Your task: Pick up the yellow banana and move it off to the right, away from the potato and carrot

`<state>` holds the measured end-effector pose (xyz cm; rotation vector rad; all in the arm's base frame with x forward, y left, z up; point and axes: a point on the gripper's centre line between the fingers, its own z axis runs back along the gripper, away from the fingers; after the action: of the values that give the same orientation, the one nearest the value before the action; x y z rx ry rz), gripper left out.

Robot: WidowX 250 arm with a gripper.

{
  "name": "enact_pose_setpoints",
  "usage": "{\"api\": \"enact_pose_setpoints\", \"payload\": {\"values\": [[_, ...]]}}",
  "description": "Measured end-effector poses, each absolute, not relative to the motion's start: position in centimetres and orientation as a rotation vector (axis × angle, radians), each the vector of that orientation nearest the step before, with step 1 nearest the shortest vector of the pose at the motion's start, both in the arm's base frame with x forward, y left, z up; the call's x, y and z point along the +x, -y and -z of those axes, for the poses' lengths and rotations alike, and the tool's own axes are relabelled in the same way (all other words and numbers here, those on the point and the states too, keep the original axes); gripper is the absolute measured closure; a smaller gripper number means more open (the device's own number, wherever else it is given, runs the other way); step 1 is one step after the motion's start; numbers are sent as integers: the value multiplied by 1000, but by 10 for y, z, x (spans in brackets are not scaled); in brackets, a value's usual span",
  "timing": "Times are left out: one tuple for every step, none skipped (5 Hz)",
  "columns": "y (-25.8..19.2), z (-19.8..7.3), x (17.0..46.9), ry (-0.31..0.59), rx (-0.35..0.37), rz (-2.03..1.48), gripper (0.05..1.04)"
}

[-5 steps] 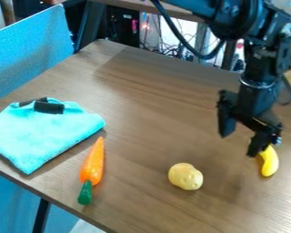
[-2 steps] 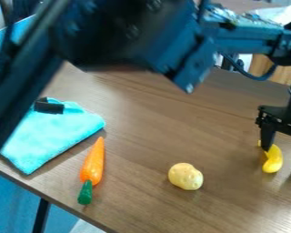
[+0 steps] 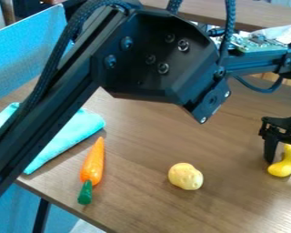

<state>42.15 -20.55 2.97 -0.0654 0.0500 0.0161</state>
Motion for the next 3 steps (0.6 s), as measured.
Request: {"api": "enact_pose_setpoints", "payload": {"values": [[205,-29,416,-82,-68,10,224],[204,-30,410,-124,-68,89,515],[203,-62,410,-141,-68,223,631]]}}
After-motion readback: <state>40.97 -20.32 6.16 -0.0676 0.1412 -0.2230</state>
